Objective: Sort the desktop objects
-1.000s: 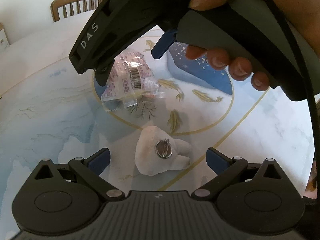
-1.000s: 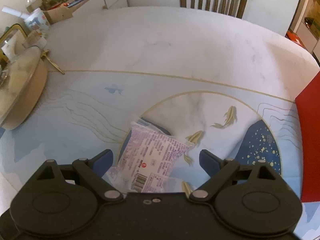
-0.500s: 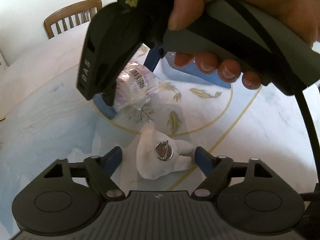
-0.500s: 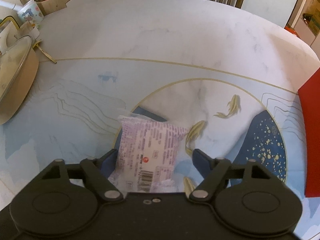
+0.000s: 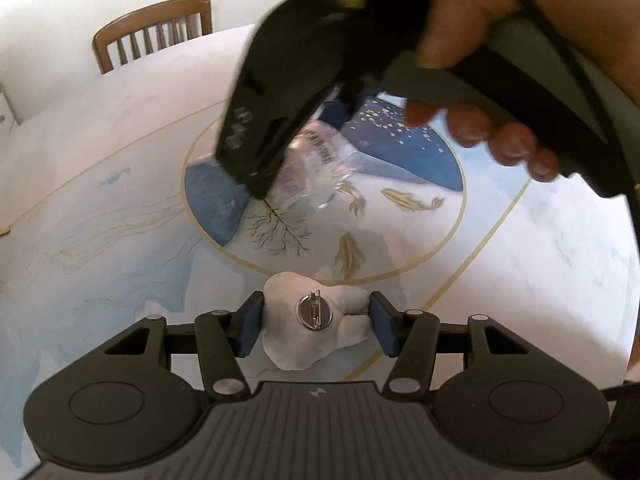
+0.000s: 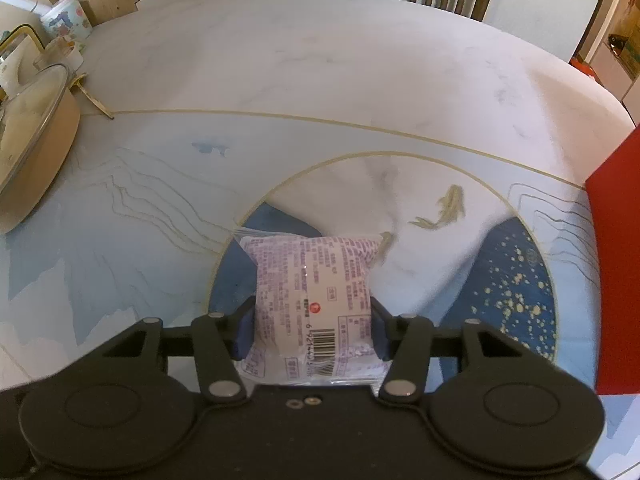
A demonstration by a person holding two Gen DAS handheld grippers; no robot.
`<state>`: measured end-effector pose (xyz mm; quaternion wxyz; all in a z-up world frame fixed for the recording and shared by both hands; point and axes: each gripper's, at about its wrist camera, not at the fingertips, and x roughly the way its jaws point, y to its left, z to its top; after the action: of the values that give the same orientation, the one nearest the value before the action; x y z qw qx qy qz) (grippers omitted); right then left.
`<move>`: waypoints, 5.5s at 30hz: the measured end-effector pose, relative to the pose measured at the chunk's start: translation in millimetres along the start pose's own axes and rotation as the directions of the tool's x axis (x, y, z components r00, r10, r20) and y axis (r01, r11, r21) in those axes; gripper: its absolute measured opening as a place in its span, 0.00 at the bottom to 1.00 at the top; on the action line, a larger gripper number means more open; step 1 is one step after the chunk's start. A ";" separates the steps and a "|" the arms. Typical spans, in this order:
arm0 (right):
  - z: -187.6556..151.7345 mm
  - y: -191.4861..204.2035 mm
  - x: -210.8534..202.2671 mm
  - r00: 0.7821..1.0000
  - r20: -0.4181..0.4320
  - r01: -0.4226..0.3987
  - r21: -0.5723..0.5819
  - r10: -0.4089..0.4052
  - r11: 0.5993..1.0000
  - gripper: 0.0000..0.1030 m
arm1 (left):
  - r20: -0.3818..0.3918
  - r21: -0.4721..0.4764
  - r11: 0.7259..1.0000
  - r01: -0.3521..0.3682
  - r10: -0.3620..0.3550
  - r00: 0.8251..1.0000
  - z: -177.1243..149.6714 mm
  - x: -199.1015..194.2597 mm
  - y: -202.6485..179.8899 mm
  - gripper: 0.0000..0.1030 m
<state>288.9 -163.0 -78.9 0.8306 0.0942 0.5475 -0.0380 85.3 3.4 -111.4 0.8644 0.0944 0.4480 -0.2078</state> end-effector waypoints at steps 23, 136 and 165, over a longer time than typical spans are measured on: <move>-49.6 -64.5 -58.1 0.996 0.022 -0.083 -0.032 0.084 0.996 0.51 | 0.010 -0.194 0.980 -0.038 0.041 0.999 34.4 -8.9 -0.6 0.53; -92.0 -385.1 -173.1 0.970 0.243 -0.024 0.025 0.017 0.999 0.76 | 0.067 -0.023 0.996 0.087 -0.085 0.994 273.1 82.1 -206.2 0.71; -124.7 -351.9 -196.9 0.957 0.288 -0.006 0.028 -0.003 1.000 0.88 | 0.098 -0.061 0.993 0.106 -0.100 0.990 244.7 59.4 -204.6 0.99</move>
<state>39.7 -490.9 13.4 0.9002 0.0999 0.4199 -0.0585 204.9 -281.7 -12.9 0.8756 0.0325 0.4172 -0.2414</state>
